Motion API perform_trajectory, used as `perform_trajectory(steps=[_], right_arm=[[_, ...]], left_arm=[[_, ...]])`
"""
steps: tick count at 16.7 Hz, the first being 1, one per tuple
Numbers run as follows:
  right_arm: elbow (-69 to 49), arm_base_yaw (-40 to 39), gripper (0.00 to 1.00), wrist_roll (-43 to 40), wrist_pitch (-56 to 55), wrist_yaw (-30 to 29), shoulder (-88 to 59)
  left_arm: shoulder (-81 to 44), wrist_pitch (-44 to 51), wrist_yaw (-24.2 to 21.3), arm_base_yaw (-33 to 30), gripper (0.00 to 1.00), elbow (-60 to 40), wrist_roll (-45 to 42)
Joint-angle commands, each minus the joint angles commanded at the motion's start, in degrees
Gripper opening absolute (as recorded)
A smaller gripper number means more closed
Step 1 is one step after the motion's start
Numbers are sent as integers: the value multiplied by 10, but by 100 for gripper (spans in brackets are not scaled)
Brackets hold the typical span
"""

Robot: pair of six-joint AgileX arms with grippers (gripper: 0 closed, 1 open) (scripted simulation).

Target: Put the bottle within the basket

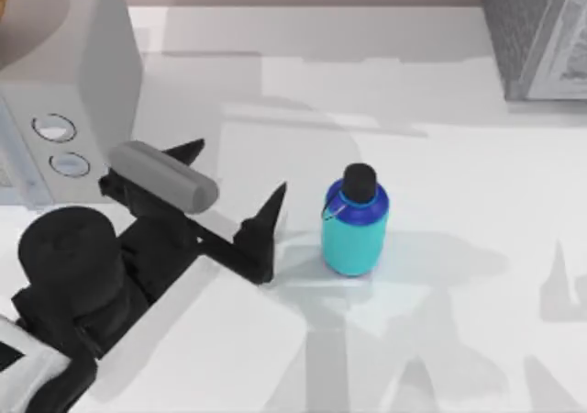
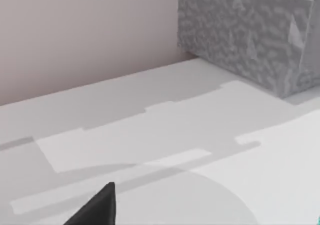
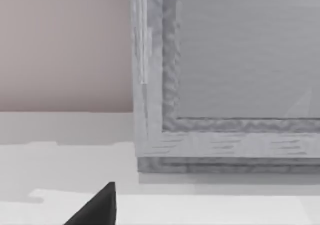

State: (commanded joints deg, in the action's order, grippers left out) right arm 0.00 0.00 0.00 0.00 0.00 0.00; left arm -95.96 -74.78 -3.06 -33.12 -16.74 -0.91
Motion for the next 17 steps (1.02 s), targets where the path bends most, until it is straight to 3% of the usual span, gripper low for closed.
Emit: perform_trajectory(steps=[8, 17], right_arm=[[0, 0, 100, 0, 0, 0, 0], [0, 0, 100, 0, 0, 0, 0]], left_arm=[[-261, -204, -9, -90, 100, -46, -1], [-295, -229, -10, -101, 100, -52, -1]])
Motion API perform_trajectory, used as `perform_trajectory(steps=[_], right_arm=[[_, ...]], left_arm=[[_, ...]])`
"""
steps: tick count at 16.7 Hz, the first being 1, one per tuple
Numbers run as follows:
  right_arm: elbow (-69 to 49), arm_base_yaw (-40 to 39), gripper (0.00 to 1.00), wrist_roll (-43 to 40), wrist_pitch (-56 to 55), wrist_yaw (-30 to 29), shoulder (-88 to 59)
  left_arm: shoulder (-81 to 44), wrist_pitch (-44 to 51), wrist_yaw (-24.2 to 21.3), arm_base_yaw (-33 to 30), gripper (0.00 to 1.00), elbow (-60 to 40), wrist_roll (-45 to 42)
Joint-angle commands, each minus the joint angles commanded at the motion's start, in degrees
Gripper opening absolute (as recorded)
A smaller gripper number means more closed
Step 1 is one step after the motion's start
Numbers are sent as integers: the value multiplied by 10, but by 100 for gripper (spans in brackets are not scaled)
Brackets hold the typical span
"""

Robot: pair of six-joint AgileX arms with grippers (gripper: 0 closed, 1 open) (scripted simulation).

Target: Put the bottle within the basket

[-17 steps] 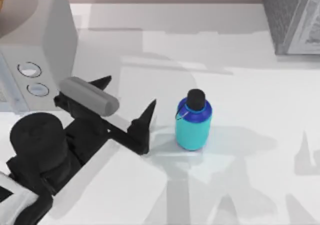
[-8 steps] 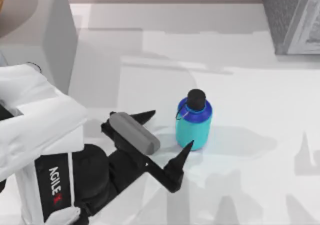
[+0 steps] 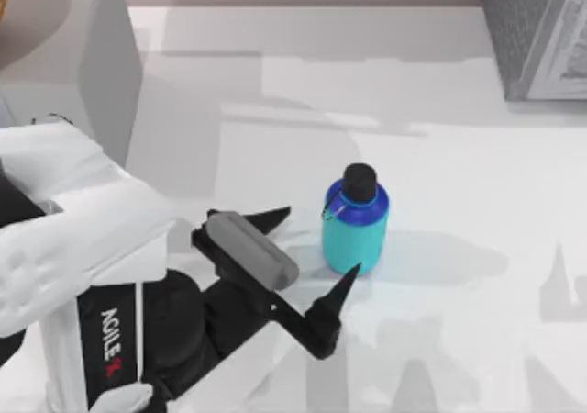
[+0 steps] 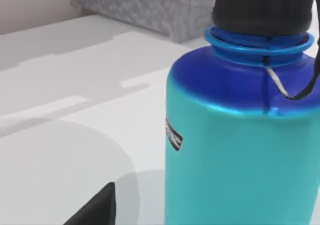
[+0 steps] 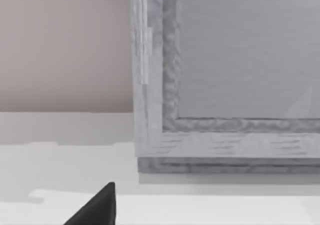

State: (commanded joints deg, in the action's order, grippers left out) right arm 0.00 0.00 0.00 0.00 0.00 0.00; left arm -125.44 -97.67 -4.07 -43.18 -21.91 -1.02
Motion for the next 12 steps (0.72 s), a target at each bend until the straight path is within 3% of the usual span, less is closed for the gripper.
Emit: perform_trajectory(steps=[12], right_arm=[[0, 0, 100, 0, 0, 0, 0]], left_arm=[[-46, 119, 7, -10, 100, -167, 1]])
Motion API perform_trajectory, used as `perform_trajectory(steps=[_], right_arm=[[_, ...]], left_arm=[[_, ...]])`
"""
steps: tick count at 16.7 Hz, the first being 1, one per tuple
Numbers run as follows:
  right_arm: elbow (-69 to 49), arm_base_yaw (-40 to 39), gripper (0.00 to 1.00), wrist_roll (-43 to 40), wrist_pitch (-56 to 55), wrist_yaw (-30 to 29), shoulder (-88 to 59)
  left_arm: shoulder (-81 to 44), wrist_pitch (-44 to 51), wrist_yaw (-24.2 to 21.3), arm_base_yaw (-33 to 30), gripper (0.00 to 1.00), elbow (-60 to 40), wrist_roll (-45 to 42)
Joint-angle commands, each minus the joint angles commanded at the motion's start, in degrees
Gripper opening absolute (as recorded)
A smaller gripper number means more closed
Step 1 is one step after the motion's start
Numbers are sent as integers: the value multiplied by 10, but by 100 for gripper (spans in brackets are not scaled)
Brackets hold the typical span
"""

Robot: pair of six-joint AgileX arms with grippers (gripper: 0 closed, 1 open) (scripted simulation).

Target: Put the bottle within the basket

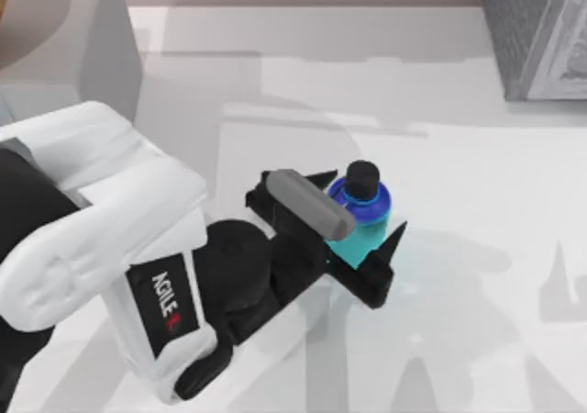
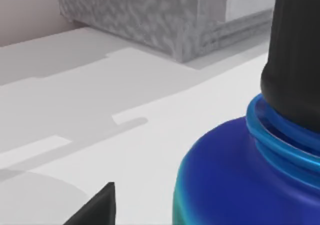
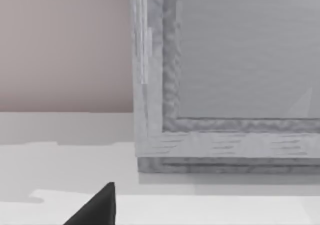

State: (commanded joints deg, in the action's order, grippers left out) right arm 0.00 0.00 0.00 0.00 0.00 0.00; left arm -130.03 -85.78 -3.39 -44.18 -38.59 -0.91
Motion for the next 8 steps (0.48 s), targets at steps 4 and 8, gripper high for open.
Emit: perform_trajectory(steps=[4, 8], right_arm=[[0, 0, 100, 0, 0, 0, 0], [0, 0, 100, 0, 0, 0, 0]], left_arm=[[0, 0, 0, 0, 85, 0, 0], [0, 0, 0, 0, 55, 0, 0]])
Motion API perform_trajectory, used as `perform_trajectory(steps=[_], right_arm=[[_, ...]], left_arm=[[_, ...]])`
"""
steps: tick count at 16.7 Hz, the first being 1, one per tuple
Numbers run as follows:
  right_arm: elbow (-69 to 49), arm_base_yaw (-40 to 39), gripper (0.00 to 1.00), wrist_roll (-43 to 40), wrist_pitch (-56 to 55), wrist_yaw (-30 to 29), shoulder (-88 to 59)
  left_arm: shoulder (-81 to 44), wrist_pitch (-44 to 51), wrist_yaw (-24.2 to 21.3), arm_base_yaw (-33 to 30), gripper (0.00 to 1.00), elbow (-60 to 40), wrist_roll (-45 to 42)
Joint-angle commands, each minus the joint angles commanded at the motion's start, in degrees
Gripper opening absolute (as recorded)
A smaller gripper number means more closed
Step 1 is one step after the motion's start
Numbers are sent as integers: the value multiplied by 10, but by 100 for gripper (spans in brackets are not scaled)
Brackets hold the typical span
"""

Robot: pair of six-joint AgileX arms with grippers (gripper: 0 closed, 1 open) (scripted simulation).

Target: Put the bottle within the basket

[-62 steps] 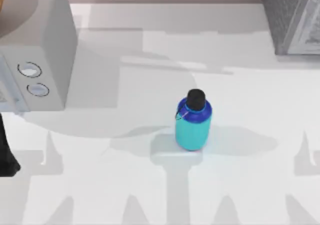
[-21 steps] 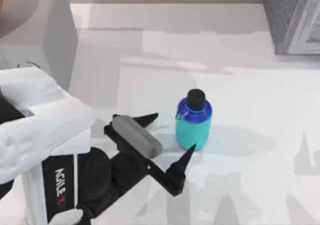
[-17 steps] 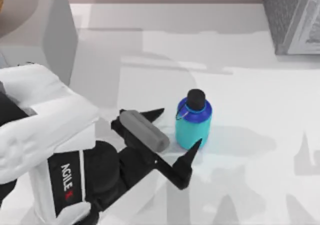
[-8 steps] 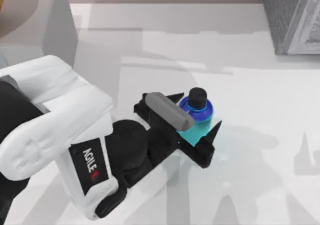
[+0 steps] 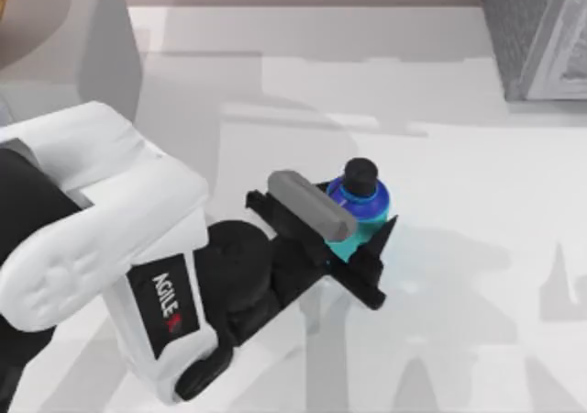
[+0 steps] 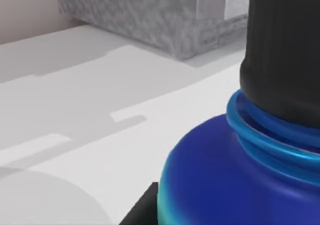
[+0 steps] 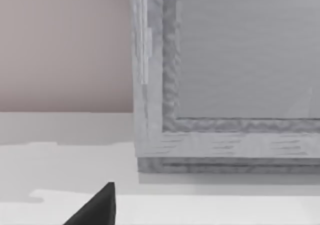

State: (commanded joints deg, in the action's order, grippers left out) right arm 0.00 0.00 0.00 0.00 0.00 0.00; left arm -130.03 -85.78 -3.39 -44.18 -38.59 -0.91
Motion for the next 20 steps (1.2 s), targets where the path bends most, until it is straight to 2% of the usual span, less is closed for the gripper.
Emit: perform_trajectory(steps=[7, 17, 20], right_arm=[[0, 0, 100, 0, 0, 0, 0], [0, 0, 100, 0, 0, 0, 0], [0, 0, 100, 0, 0, 0, 0]], left_arm=[[0, 0, 0, 0, 2, 0, 0], [1, 0, 0, 1, 0, 1, -1], [35, 34, -13, 4, 0, 0, -11]])
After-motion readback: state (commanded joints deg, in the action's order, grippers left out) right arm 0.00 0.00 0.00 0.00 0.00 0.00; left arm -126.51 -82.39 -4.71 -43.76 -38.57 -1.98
